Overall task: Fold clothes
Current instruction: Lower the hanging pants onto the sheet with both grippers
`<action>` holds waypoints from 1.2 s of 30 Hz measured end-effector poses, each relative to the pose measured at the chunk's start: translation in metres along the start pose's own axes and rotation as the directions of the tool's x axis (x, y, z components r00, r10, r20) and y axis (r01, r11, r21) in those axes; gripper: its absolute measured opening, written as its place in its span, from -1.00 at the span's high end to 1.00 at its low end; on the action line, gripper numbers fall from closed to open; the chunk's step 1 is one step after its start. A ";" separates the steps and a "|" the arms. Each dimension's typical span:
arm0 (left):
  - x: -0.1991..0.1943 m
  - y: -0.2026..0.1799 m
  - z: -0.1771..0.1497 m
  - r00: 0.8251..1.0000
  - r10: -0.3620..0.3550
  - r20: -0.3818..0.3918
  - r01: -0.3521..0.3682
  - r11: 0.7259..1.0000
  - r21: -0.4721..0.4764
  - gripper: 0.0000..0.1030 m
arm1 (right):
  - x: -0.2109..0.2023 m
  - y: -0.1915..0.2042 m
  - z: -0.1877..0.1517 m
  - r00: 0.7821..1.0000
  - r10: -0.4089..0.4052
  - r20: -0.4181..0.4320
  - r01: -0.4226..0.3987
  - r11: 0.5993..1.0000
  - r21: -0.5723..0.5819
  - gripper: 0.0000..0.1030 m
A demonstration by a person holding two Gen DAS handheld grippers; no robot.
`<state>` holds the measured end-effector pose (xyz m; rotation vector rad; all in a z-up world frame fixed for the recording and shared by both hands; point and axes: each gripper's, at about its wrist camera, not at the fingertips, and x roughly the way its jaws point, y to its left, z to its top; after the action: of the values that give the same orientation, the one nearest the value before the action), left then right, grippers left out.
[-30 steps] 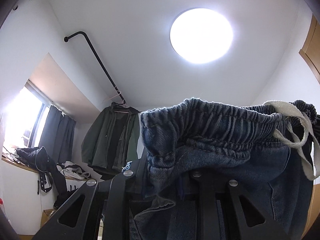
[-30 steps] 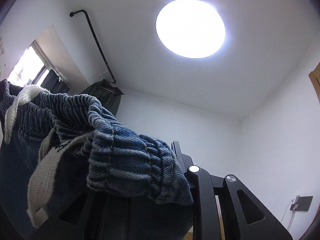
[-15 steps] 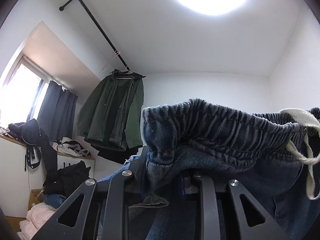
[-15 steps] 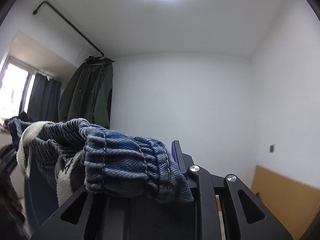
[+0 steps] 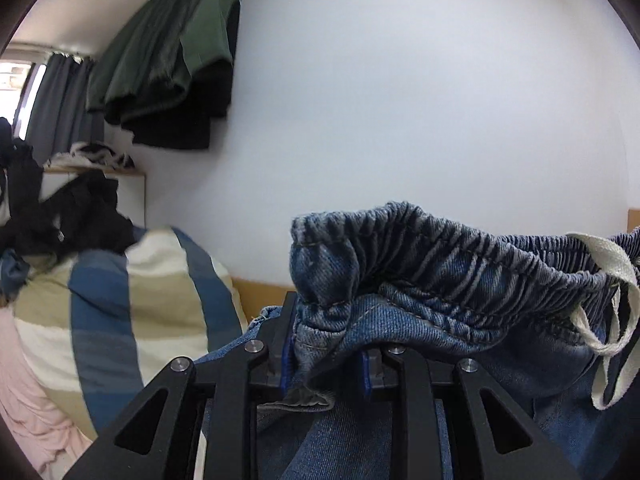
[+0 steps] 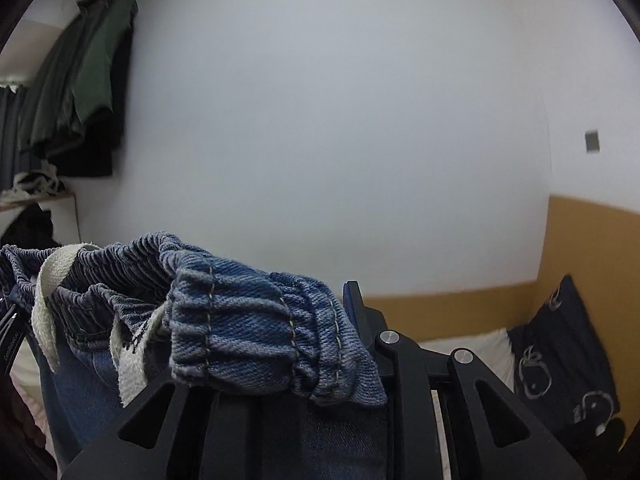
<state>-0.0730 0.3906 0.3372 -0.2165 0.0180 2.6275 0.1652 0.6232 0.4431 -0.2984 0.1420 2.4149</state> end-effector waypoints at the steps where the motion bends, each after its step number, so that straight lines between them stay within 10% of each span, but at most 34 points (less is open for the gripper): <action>1: 0.025 -0.003 -0.028 0.999 -0.004 -0.033 0.004 1.000 -0.011 0.52 | 0.035 -0.004 -0.030 0.999 -0.006 -0.048 0.006 1.000 -0.004 0.62; 7: 0.136 -0.011 -0.168 0.982 -0.013 -0.189 0.007 0.999 -0.035 0.52 | 0.193 -0.020 -0.175 0.963 -0.032 -0.269 0.020 0.999 -0.045 0.62; 13: 0.181 -0.031 -0.272 0.978 0.034 -0.205 0.005 0.982 0.187 0.25 | 0.267 -0.027 -0.271 0.948 -0.039 -0.317 0.041 0.999 0.000 0.62; 18: 0.217 -0.019 -0.275 0.926 -0.052 -0.373 0.093 0.992 0.091 0.22 | 0.292 -0.044 -0.317 0.944 -0.039 -0.328 0.057 0.997 0.045 0.61; 23: 0.220 -0.030 -0.280 0.917 -0.027 -0.398 0.093 0.985 0.146 0.01 | 0.305 -0.038 -0.319 0.943 -0.021 -0.333 0.053 0.995 0.088 0.49; 25: 0.219 -0.027 -0.280 0.915 -0.030 -0.402 0.088 0.988 0.127 -0.07 | 0.304 -0.041 -0.319 0.941 -0.019 -0.339 0.062 0.991 0.117 0.29; 28: 0.223 -0.014 -0.281 0.892 -0.112 -0.438 0.140 0.990 0.033 -0.20 | 0.320 -0.054 -0.326 0.929 -0.057 -0.366 0.132 0.974 0.184 -0.90; 31: 0.224 0.002 -0.283 0.861 -0.219 -0.459 0.200 0.976 -0.090 -0.24 | 0.297 -0.086 -0.332 0.963 0.058 -0.264 0.043 0.931 0.363 -1.00; 36: 0.179 0.010 -0.269 0.955 -0.175 -0.238 0.160 0.984 -0.081 -0.33 | 0.257 -0.091 -0.319 0.991 0.114 -0.076 -0.081 0.934 0.349 -1.00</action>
<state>-0.1918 0.4538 0.0432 -0.5381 0.0029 2.4190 0.0915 0.7957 0.0680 -0.2476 0.6302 2.4178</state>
